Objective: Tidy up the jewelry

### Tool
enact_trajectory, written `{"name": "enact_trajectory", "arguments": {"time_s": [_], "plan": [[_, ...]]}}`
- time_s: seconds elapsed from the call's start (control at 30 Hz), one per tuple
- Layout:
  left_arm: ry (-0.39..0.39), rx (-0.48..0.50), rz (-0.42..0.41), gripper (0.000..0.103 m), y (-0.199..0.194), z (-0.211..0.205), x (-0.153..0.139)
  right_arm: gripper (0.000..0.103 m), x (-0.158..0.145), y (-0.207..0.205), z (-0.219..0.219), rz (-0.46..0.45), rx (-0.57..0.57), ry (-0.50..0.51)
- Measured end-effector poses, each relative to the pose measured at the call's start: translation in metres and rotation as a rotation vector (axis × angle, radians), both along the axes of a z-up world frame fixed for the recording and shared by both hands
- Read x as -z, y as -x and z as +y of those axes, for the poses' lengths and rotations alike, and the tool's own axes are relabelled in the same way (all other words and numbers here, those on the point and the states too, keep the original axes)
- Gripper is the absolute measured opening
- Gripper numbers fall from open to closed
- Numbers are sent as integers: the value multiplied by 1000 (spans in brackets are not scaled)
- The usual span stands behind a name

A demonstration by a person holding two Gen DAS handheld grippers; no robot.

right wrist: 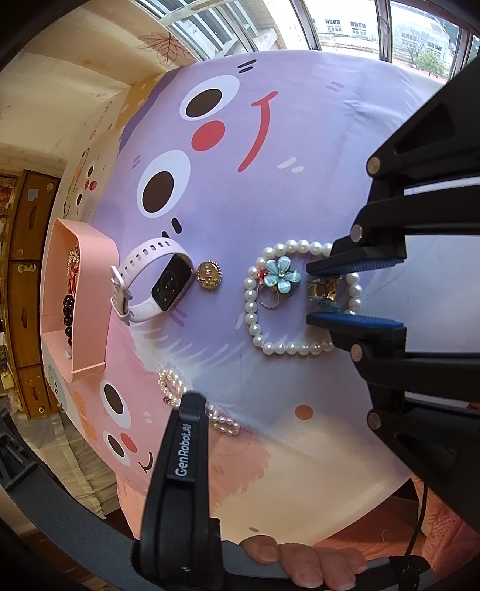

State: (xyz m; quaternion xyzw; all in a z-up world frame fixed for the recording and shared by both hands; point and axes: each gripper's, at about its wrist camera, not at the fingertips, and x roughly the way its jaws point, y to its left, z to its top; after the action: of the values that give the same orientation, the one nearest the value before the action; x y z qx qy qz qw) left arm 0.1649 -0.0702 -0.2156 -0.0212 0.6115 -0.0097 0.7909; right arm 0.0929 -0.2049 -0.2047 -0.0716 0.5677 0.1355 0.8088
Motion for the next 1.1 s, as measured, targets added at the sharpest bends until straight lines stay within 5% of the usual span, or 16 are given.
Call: {"name": "enact_trajectory", "arguments": {"time_s": [0.3,0.33,0.7,1.1], "plan": [[75,29,6,10,2,21,1,20,0,0,1,7,33,12],[87,35,-1,2,2,26,-2,20,0,0,1,10,35,10],[146,97,-12,2,-8,50,-21,20,-13,-5,5,5,89,1],[174,213,-87,2,-35,87,-76,20,-51,-20,30,-36,192,-46]]}}
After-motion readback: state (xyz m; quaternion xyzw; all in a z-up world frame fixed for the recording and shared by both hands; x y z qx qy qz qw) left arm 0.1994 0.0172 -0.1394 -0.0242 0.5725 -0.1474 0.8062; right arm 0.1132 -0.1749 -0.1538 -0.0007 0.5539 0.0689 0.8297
